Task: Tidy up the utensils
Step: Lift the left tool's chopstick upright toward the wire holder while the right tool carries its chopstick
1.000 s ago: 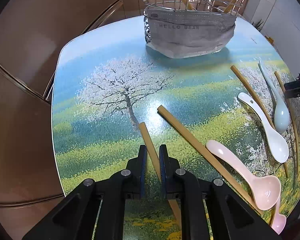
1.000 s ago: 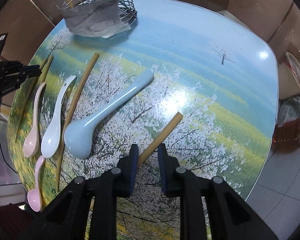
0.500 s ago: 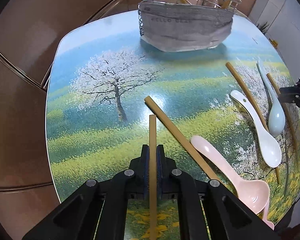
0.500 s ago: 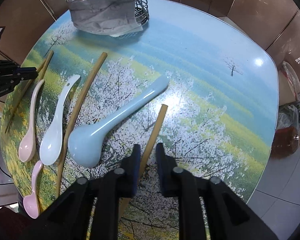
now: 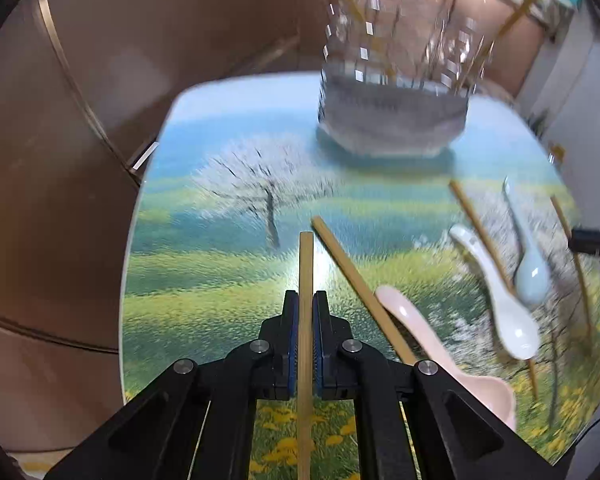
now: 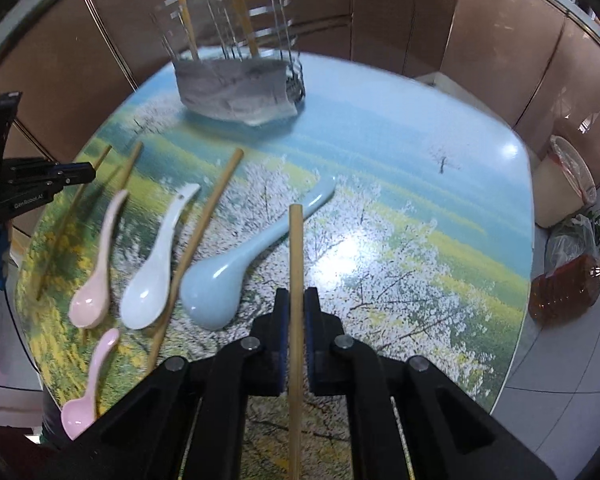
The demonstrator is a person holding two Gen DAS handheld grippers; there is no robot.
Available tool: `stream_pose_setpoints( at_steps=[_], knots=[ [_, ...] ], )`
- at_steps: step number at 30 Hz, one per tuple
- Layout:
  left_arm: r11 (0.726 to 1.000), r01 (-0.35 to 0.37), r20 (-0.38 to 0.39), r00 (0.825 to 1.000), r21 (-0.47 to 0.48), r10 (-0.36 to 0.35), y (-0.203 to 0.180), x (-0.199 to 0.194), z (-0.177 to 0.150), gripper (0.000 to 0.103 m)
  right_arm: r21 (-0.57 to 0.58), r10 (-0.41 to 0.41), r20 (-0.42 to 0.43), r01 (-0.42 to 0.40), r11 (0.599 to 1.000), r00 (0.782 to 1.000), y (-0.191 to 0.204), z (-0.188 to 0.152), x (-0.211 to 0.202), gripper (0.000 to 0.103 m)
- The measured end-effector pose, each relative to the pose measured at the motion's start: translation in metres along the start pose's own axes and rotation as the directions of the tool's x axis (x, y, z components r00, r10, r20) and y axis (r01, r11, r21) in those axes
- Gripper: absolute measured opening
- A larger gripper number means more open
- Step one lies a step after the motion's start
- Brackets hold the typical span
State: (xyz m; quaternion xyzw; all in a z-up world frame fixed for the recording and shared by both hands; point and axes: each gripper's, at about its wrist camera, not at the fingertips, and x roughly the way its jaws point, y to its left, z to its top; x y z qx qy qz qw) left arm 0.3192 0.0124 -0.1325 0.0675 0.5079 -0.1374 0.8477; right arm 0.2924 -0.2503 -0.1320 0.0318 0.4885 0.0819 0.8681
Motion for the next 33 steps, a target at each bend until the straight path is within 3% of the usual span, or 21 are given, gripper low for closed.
stream_pose_setpoints(
  at_steps=[8, 15, 17, 24, 29, 33],
  knots=[
    [0.995, 0.051, 0.173, 0.984, -0.082, -0.036, 0.009, -0.062, -0.012, 0.007, 0.014, 0.044, 0.188, -0.047, 0.999, 0.981, 0.010, -0.028, -0.061, 0.006],
    [0.985, 0.124, 0.313, 0.946, -0.119, -0.081, 0.008, -0.114, -0.012, 0.007, -0.006, 0.069, 0.338, -0.071, 0.997, 0.938, 0.028, -0.023, -0.111, 0.006],
    [0.982, 0.147, 0.359, 0.928, -0.119, -0.095, 0.005, -0.128, -0.007, 0.007, -0.018, 0.078, 0.381, -0.077, 0.997, 0.921, 0.034, -0.016, -0.125, 0.006],
    [0.962, 0.247, 0.521, 0.840, -0.121, -0.150, 0.000, -0.178, 0.026, 0.007, -0.067, 0.111, 0.539, -0.089, 0.994, 0.835, 0.058, 0.024, -0.172, 0.006],
    [0.950, 0.294, 0.620, 0.766, -0.106, -0.168, -0.003, -0.200, 0.065, 0.007, -0.091, 0.126, 0.638, -0.089, 0.992, 0.760, 0.070, 0.068, -0.199, 0.006],
    [0.956, 0.283, 0.672, 0.724, -0.084, -0.155, -0.008, -0.206, 0.102, 0.007, -0.103, 0.140, 0.703, -0.096, 0.990, 0.697, 0.075, 0.104, -0.208, 0.006]
  ],
)
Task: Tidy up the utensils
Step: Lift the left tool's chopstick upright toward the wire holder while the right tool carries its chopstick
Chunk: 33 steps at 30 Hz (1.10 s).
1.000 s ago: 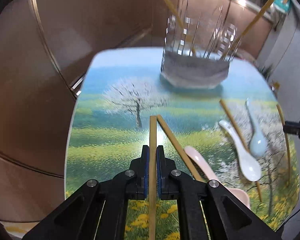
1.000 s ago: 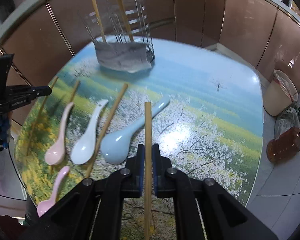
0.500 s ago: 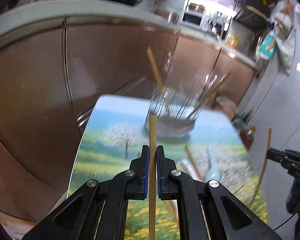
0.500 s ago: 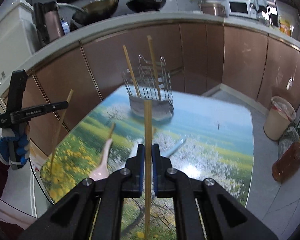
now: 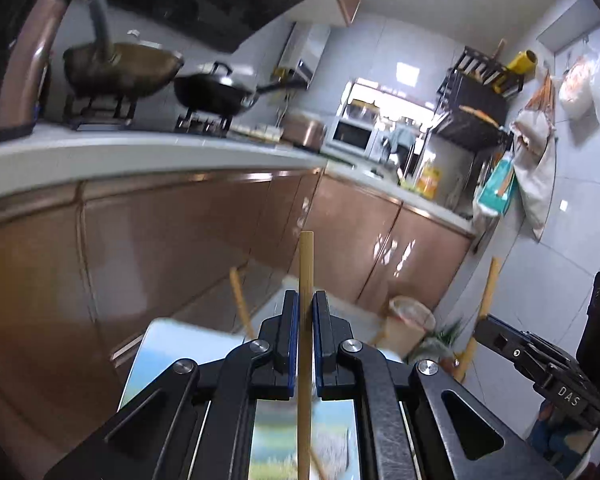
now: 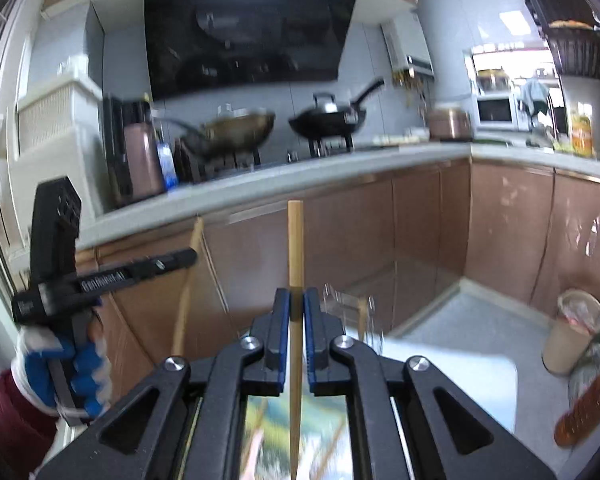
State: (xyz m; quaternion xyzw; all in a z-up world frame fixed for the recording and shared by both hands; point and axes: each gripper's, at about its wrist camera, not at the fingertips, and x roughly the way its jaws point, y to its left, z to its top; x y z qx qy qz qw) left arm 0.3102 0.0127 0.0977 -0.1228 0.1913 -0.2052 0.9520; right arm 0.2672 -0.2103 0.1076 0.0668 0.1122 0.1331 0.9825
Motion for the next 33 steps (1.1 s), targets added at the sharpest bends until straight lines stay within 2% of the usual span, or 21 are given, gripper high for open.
stream_pose_setpoints(
  at_steps=[7, 12, 15, 24, 29, 31, 33],
  knots=[
    [1.000, -0.002, 0.132, 0.991, -0.015, 0.004, -0.001, 0.035, 0.032, 0.007, -0.006, -0.004, 0.144, 0.005, 1.000, 0.990, -0.013, 0.041, 0.036, 0.006],
    [1.000, -0.009, 0.222, 0.975, 0.003, 0.008, -0.003, 0.064, 0.049, 0.007, -0.011, -0.010, 0.228, 0.013, 1.000, 0.974, -0.038, 0.057, 0.055, 0.006],
    [1.000, -0.031, 0.276, 0.961, 0.006, 0.028, -0.003, 0.081, 0.049, 0.007, -0.020, -0.011, 0.256, 0.017, 1.000, 0.967, -0.052, 0.061, 0.068, 0.006],
    [0.986, -0.168, 0.409, 0.899, -0.012, 0.158, 0.005, 0.123, 0.005, 0.007, 0.006, 0.011, 0.279, -0.013, 1.000, 0.960, -0.092, 0.020, 0.110, 0.006],
    [0.977, -0.211, 0.419, 0.886, -0.017, 0.198, 0.007, 0.138, -0.018, 0.007, 0.021, 0.045, 0.261, -0.052, 0.998, 0.964, -0.104, -0.009, 0.132, 0.006],
    [0.970, -0.242, 0.432, 0.875, -0.003, 0.220, 0.005, 0.142, -0.026, 0.007, 0.026, 0.055, 0.251, -0.063, 0.998, 0.966, -0.107, -0.019, 0.138, 0.006],
    [0.962, -0.272, 0.429, 0.871, 0.016, 0.239, 0.002, 0.149, -0.035, 0.007, 0.028, 0.057, 0.240, -0.065, 0.997, 0.969, -0.110, -0.028, 0.143, 0.006]
  ],
)
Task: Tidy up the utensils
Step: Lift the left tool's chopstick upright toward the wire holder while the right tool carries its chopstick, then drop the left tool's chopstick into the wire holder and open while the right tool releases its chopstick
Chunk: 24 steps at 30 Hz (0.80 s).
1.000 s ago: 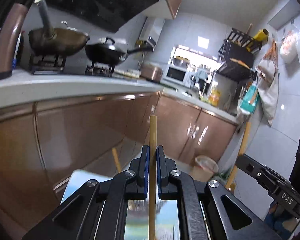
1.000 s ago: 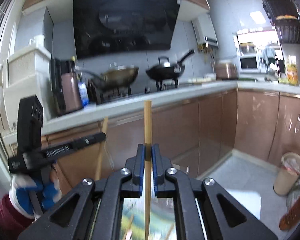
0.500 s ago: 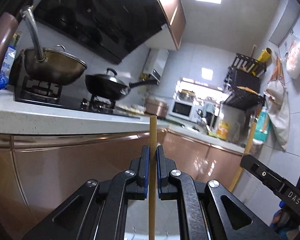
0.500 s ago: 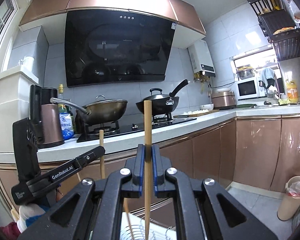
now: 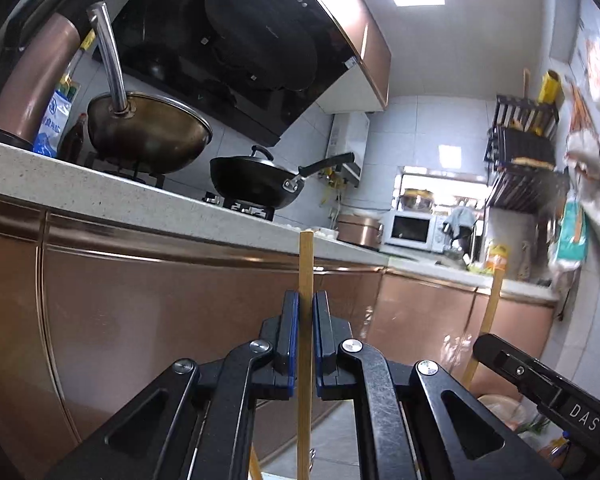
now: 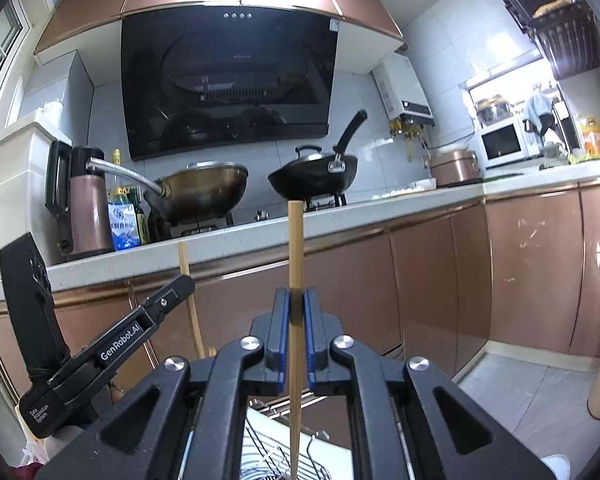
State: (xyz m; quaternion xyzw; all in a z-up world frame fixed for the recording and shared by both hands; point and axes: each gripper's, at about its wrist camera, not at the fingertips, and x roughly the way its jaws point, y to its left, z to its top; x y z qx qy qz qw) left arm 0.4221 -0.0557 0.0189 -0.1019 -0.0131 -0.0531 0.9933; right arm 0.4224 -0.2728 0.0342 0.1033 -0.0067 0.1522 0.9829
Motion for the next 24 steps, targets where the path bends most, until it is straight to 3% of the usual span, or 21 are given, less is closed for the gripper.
stream_pose_setpoints(
  at_steps=[11, 24],
  knots=[
    [0.993, -0.105, -0.072, 0.992, -0.046, 0.102, 0.012, 0.016, -0.041, 0.007, 0.005, -0.012, -0.060, 0.012, 1.000, 0.998, -0.008, -0.029, -0.001, 0.007],
    [0.993, -0.120, -0.073, 0.990, -0.024, 0.118, 0.011, 0.016, -0.048, 0.009, -0.020, 0.009, -0.091, -0.011, 1.000, 0.996, -0.004, -0.026, 0.002, 0.008]
  ],
)
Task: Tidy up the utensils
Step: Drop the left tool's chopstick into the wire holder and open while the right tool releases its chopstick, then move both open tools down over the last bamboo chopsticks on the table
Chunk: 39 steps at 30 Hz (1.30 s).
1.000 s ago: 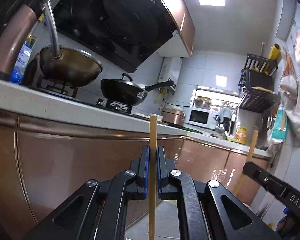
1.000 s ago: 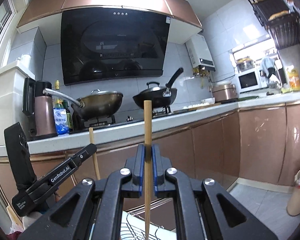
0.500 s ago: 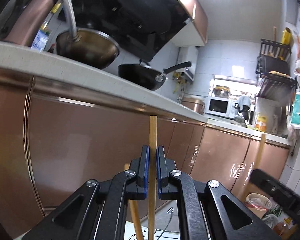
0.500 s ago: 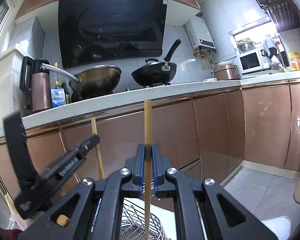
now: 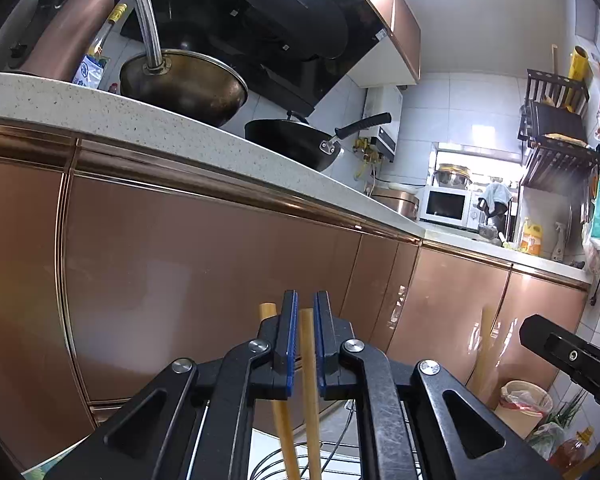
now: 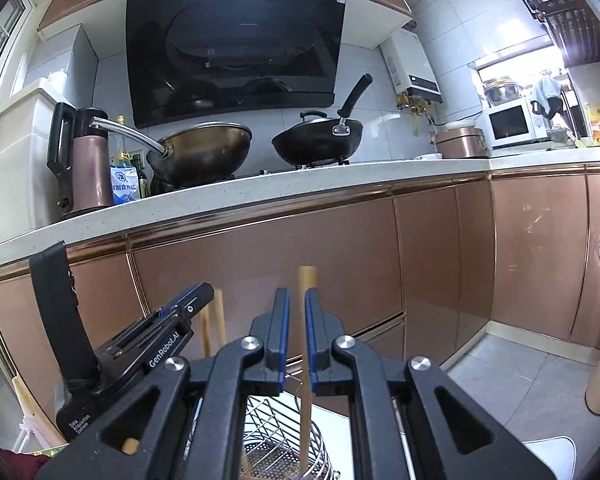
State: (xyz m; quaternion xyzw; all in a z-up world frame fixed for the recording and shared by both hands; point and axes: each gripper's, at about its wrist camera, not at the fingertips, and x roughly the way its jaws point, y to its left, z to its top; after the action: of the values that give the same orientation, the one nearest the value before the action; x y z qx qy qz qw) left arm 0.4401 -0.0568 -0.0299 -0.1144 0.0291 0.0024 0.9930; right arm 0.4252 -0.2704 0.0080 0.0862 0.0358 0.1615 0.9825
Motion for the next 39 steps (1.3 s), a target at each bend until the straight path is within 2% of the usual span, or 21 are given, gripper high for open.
stream_pose_setpoints(
  at_steps=[6, 8, 14, 21, 26, 30, 39],
  knots=[
    [1.000, 0.004, 0.001, 1.000, 0.001, -0.004, 0.001, -0.005, 0.005, 0.016, 0.014, -0.010, 0.003, 0.010, 1.000, 1.000, -0.004, 0.004, -0.006, 0.008],
    [1.000, 0.006, 0.001, 1.000, 0.003, -0.006, 0.002, -0.010, 0.010, 0.023, 0.013, -0.017, 0.006, 0.017, 1.000, 1.000, -0.002, 0.007, -0.011, 0.008],
    [0.999, 0.016, -0.012, 1.000, 0.032, -0.015, 0.011, -0.045, 0.035, 0.032, 0.028, -0.057, 0.039, 0.056, 0.998, 0.998, 0.008, 0.028, -0.052, 0.008],
    [1.000, 0.005, -0.135, 0.991, 0.030, -0.001, 0.037, -0.097, 0.069, 0.037, 0.022, -0.111, 0.026, 0.111, 0.994, 0.993, 0.037, 0.053, -0.121, 0.008],
    [0.998, -0.010, -0.240, 0.970, 0.067, 0.026, 0.056, -0.137, 0.077, 0.047, 0.016, -0.147, -0.043, 0.148, 0.989, 0.988, 0.062, 0.058, -0.162, 0.008],
    [0.998, -0.012, -0.361, 0.932, 0.055, 0.031, 0.077, -0.157, 0.070, 0.047, 0.023, -0.168, -0.122, 0.172, 0.985, 0.978, 0.079, 0.051, -0.188, 0.008],
    [0.999, -0.034, -0.446, 0.894, 0.034, 0.045, 0.107, -0.213, 0.060, 0.047, 0.024, -0.200, -0.218, 0.210, 0.977, 0.955, 0.110, 0.032, -0.235, 0.008]
  ],
)
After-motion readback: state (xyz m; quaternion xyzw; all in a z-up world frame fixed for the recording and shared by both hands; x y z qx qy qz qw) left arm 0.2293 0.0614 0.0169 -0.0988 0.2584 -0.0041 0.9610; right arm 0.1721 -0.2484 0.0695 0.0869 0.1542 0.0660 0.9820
